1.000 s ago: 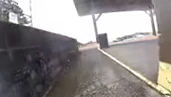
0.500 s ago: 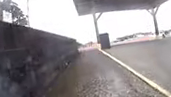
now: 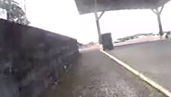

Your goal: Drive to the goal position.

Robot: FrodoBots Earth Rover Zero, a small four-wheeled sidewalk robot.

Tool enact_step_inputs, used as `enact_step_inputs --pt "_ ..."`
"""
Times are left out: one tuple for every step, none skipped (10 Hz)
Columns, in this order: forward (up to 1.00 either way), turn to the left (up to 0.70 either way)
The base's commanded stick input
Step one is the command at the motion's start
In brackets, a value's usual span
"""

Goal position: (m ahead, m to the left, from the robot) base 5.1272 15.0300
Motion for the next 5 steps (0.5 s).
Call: enact_step_inputs --pt "0.85 0.0" --pt "0.85 0.0" --pt "0.85 0.0" --pt "0.85 0.0" --pt "0.85 0.0"
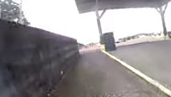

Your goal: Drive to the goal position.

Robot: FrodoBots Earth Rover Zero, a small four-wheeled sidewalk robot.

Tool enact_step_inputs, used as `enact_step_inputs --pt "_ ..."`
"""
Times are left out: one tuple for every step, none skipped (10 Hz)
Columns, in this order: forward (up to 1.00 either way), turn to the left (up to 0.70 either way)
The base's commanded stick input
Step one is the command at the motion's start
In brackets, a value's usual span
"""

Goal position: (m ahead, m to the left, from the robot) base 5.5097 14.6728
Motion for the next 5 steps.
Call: enact_step_inputs --pt "0.85 0.0" --pt "0.85 0.0" --pt "0.85 0.0" --pt "0.85 0.0" --pt "0.85 0.0"
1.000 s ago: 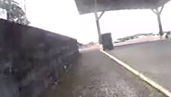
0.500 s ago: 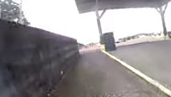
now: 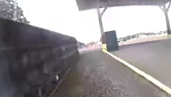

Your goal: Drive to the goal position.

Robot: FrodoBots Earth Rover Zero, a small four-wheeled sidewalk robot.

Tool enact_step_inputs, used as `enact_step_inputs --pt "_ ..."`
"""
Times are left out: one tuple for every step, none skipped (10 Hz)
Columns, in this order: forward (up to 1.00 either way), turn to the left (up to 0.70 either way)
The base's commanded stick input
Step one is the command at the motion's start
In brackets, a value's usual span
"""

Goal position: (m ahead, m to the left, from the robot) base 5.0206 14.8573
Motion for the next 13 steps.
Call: enact_step_inputs --pt "0.85 0.0" --pt "0.85 0.0" --pt "0.85 0.0" --pt "0.85 0.0" --pt "0.85 0.0" --pt "0.85 0.0" --pt "0.85 0.0" --pt "0.85 0.0" --pt "0.85 0.0" --pt "0.85 0.0" --pt "0.85 0.0" --pt "0.85 0.0" --pt "0.85 0.0"
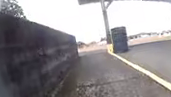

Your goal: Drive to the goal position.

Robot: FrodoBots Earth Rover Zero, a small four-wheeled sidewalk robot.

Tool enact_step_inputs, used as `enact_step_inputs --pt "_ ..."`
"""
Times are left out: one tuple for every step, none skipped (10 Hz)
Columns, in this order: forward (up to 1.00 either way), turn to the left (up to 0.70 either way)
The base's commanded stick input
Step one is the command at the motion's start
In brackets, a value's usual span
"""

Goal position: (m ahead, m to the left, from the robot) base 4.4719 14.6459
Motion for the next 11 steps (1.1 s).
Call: enact_step_inputs --pt "0.85 0.0" --pt "0.85 0.0" --pt "0.85 0.0" --pt "0.85 -0.03" --pt "0.85 -0.12" --pt "0.85 -0.18" --pt "0.85 -0.1" --pt "0.85 0.0" --pt "0.85 0.0" --pt "0.85 0.0" --pt "0.85 0.0"
